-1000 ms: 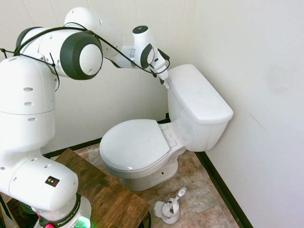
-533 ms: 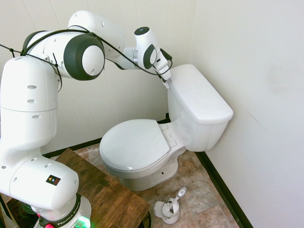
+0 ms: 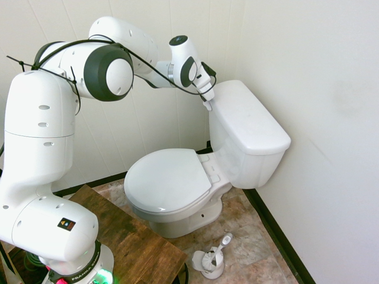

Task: Flush the toilet

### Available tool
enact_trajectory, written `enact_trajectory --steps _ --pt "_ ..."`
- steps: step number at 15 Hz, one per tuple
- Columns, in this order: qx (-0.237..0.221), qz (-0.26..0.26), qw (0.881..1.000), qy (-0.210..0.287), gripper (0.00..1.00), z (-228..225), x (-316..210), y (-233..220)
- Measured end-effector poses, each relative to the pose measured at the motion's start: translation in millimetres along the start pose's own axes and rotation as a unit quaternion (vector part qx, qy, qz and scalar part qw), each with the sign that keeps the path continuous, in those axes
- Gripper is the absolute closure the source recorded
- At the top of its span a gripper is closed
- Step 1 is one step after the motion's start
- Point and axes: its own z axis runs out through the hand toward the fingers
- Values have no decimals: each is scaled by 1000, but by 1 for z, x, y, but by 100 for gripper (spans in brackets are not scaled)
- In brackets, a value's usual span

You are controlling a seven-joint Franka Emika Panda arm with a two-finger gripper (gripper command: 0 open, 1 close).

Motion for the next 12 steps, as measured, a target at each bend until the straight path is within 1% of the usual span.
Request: enact_trajectory --steps 8,12 --pt "-8 3 1000 1 100 15 0 1" --pt "-24 0 1000 0 100 22 -3 1"
